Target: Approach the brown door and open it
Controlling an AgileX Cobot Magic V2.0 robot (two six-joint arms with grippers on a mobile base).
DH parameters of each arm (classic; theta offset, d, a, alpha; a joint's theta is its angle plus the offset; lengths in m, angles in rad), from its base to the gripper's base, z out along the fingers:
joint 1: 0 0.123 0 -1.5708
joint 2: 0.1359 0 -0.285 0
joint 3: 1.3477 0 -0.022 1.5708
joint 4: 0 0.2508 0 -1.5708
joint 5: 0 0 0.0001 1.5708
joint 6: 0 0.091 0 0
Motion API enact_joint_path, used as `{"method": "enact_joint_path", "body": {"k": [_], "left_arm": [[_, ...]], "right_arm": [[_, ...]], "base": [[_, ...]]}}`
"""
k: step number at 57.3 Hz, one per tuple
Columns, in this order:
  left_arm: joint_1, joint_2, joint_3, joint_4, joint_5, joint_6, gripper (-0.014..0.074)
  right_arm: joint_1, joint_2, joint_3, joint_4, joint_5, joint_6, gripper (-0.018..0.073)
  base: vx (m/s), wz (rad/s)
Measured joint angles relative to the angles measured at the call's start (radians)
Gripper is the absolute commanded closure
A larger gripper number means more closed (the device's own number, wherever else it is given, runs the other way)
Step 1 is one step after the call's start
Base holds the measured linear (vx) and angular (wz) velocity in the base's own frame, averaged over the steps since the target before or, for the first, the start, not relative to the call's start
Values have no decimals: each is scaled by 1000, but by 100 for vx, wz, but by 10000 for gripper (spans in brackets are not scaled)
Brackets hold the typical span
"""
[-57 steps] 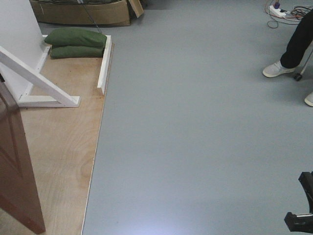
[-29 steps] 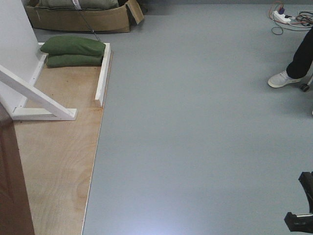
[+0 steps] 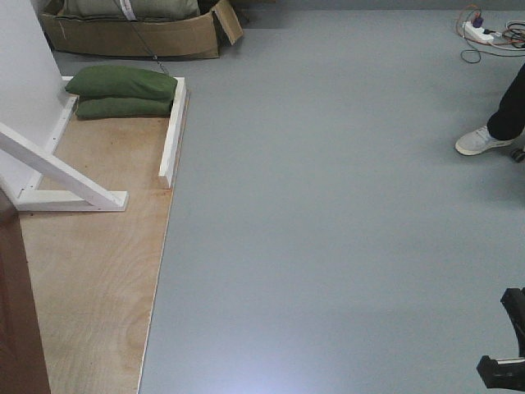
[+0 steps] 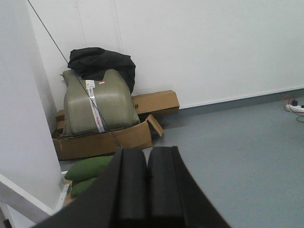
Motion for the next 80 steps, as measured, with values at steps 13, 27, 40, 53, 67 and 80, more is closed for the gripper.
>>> {"method": "enact_joint_path", "body": {"k": [13, 27, 40, 53, 67, 80], "left_arm": [[0, 0, 0, 0, 0, 0, 561], [0, 0, 0, 0, 0, 0, 561], [0, 0, 0, 0, 0, 0, 561], [0, 0, 0, 0, 0, 0, 561], [0, 0, 0, 0, 0, 0, 561], [0, 0, 0, 0, -5, 0, 561]], "right_arm": [[0, 0, 0, 0, 0, 0, 559], [0, 0, 0, 0, 0, 0, 559], [0, 0, 0, 0, 0, 0, 559], [0, 0, 0, 0, 0, 0, 559], [0, 0, 0, 0, 0, 0, 559], [0, 0, 0, 0, 0, 0, 559]], "base": [[3, 1], [0, 0], [0, 0], [0, 0], [0, 0], [0, 0]]}}
